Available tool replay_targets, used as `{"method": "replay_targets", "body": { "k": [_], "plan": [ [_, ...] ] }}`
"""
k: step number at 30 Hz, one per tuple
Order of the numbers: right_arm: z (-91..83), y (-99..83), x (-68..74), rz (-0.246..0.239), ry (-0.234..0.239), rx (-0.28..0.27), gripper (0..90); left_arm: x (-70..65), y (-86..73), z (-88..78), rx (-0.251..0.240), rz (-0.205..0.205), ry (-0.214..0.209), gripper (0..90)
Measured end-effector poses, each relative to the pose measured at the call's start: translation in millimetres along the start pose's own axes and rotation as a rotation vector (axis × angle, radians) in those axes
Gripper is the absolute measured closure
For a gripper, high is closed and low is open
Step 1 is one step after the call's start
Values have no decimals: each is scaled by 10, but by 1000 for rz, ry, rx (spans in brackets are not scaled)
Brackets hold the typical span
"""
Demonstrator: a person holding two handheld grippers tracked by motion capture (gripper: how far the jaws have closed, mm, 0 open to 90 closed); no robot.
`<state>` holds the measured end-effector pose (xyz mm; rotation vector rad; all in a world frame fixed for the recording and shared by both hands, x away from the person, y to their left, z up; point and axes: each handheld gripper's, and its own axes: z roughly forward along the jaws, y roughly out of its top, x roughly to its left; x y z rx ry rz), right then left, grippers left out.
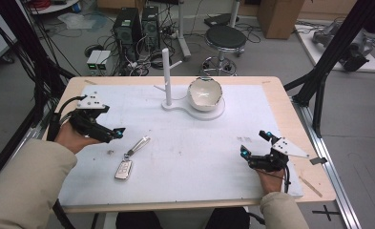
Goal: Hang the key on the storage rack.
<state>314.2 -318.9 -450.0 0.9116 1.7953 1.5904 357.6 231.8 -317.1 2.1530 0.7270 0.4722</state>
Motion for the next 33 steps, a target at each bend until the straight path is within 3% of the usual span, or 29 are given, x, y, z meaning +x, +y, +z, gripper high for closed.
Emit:
{"method": "replay_targets", "body": {
  "k": [4,6,9,10,12,13,15,21,28,33],
  "plan": [
    [1,0,0,-5,1,-1,7,-13,69,96,52,5,-37,17],
    [1,0,0,-5,1,-1,7,-30,93,210,116,15,-55,17],
    [2,0,-1,-6,2,-3,6,-65,85,343,182,28,-59,17],
    [1,0,0,-5,1,-1,7,-65,85,343,182,28,-59,17],
    [1,0,-1,-5,2,-2,6,-87,66,463,231,46,-83,17],
    [1,0,-2,-6,1,-3,7,-87,66,463,231,46,-83,17],
    [0,1,4,-5,0,1,7,-101,34,567,247,3,-90,17],
    [1,1,8,-1,4,6,7,-109,-8,708,334,-18,-73,18],
    [1,1,5,0,3,4,7,-176,-50,856,448,-3,-75,26],
    [4,0,2,-5,1,0,7,-214,-73,944,505,5,-66,92]
  ]
}}
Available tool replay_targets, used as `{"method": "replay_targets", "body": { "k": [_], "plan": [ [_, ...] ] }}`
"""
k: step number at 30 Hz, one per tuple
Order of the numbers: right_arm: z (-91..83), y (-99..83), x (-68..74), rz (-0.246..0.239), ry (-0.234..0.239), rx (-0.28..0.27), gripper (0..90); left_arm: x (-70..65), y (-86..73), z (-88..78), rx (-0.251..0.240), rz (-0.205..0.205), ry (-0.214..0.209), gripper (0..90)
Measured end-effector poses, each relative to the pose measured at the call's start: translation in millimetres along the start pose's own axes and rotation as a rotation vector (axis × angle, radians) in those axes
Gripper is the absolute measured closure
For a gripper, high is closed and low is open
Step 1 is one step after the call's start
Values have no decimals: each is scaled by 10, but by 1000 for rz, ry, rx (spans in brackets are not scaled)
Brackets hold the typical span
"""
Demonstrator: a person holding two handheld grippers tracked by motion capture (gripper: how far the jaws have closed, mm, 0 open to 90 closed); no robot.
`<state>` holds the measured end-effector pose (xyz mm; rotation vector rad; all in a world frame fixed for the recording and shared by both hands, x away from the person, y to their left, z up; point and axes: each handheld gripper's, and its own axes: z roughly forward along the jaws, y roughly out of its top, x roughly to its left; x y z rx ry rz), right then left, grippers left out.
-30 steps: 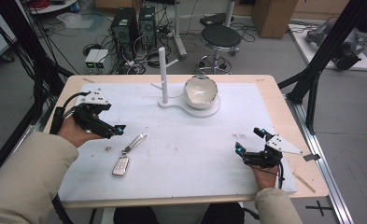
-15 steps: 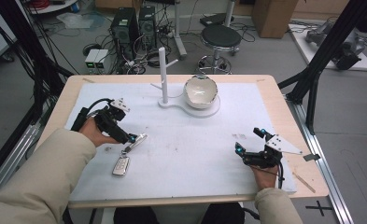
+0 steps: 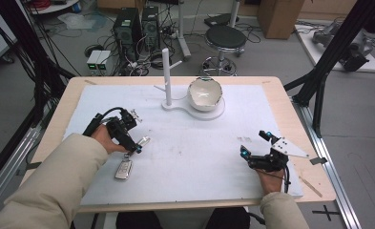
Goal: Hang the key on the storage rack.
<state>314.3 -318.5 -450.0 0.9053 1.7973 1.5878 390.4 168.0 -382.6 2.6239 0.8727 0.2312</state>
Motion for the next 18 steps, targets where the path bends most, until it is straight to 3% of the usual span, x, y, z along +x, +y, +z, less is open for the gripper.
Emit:
{"method": "replay_targets", "body": {
  "k": [5,9,18],
  "plan": [
    [-2,1,0,6,1,2,7,-19,5,53,48,-22,-3,145],
    [-2,0,-1,5,1,2,7,-29,9,77,100,0,-14,204],
    [-3,0,-1,6,2,2,7,-55,-13,164,138,-25,-52,347]
  ]
}}
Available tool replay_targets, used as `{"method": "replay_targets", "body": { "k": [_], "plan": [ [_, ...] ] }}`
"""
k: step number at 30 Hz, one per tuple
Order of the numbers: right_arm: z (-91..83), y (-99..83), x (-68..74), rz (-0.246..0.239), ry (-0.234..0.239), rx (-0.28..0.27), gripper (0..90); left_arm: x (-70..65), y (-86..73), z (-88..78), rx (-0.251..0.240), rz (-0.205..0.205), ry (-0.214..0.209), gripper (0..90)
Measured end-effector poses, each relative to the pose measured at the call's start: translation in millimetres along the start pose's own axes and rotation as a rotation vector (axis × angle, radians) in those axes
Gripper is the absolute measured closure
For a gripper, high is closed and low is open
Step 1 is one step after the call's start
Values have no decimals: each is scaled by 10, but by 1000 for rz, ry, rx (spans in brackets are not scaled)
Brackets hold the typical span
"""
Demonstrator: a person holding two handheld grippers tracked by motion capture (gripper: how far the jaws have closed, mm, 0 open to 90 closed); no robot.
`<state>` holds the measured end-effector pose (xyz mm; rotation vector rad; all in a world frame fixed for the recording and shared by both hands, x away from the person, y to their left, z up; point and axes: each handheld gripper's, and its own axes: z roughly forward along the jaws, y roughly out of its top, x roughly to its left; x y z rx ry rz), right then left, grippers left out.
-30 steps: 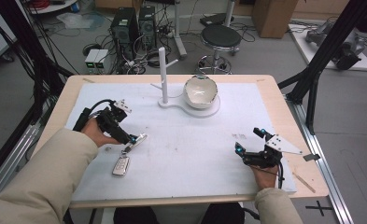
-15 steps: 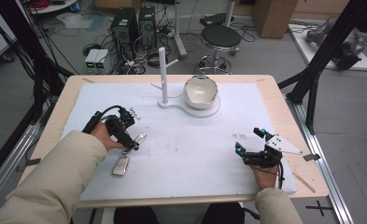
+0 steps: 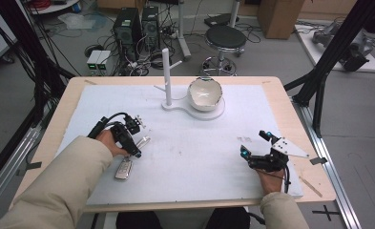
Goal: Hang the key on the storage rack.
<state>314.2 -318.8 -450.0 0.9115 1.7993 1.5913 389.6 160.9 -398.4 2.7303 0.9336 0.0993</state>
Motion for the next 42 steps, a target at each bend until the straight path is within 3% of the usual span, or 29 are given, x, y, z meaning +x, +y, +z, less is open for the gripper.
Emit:
{"method": "replay_targets", "body": {
  "k": [6,15,20,24,32,38,42],
  "plan": [
    [1,0,-3,6,-3,-4,7,2,19,27,20,-35,-5,445],
    [0,0,-3,6,-3,-4,7,-5,24,33,40,-49,-18,566],
    [1,0,-2,6,-4,-5,7,2,21,41,52,-47,-4,628],
    [1,0,-2,4,-5,-4,7,-2,20,44,56,-53,0,732],
    [1,0,-1,5,-5,-3,7,-19,26,40,66,-37,18,740],
    [0,0,-1,0,-4,-1,7,-7,14,-10,5,-3,22,742],
    [1,0,-2,1,-7,-2,7,11,-1,-84,-86,7,-12,742]
  ]
}}
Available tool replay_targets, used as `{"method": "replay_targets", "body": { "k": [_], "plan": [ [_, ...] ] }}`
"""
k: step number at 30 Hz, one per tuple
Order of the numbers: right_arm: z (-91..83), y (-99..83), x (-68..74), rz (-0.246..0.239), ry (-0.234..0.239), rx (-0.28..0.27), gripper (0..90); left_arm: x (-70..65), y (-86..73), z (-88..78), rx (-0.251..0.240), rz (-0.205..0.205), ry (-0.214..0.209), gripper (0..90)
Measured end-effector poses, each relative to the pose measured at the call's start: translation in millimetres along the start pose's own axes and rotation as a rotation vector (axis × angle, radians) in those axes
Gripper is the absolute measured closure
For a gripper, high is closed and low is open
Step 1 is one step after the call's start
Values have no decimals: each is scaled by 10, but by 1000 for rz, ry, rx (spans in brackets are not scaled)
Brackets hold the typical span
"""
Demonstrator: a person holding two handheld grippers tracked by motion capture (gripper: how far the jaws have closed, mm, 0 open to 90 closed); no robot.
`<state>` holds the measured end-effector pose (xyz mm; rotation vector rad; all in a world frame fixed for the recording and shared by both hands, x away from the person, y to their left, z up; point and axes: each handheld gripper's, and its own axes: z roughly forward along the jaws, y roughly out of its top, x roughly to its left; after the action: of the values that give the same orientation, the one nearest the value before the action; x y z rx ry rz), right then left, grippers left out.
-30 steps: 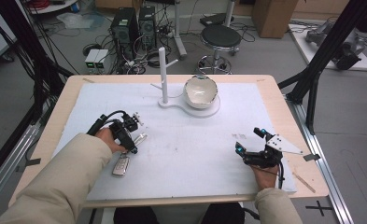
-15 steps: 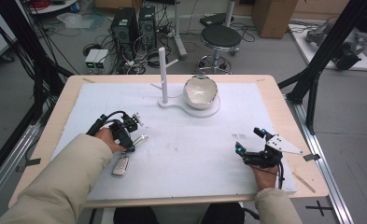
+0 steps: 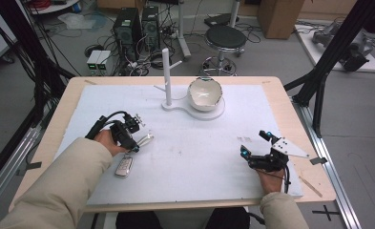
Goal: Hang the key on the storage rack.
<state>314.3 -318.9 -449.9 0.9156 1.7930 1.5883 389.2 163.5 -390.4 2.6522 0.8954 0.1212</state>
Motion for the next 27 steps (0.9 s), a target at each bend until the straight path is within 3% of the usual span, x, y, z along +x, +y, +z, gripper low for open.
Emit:
{"method": "replay_targets", "body": {
  "k": [6,7,8,10,11,12,15,16,17,18,19,20,25,26,27],
  "plan": [
    [1,0,1,4,-1,-1,7,35,16,-136,-112,41,-41,742],
    [1,0,1,3,0,-1,7,36,24,-151,-144,37,-49,742],
    [0,-1,1,4,2,0,7,36,24,-151,-144,37,-49,742],
    [1,0,1,4,0,-2,7,64,59,-225,-211,40,-82,742],
    [0,-1,1,3,1,0,7,64,59,-225,-211,40,-82,742],
    [0,0,1,2,-1,-1,7,67,84,-272,-280,26,-102,742],
    [0,0,1,4,0,-2,7,107,107,-331,-321,41,-128,742],
    [1,0,0,4,0,-2,7,140,137,-382,-365,40,-146,742],
    [0,-1,0,4,0,-2,7,140,137,-382,-365,40,-146,742],
    [0,-1,0,4,1,-2,7,167,178,-440,-410,49,-152,742],
    [0,0,1,5,1,-2,7,167,178,-440,-410,49,-152,742],
    [0,-1,0,4,1,-2,7,196,221,-490,-458,57,-165,742],
    [0,0,1,2,-1,-1,7,247,329,-563,-497,56,-169,742],
    [-1,0,2,0,1,1,7,270,368,-585,-544,51,-181,743],
    [0,0,2,0,0,1,7,270,368,-585,-544,51,-181,742]
  ]
}}
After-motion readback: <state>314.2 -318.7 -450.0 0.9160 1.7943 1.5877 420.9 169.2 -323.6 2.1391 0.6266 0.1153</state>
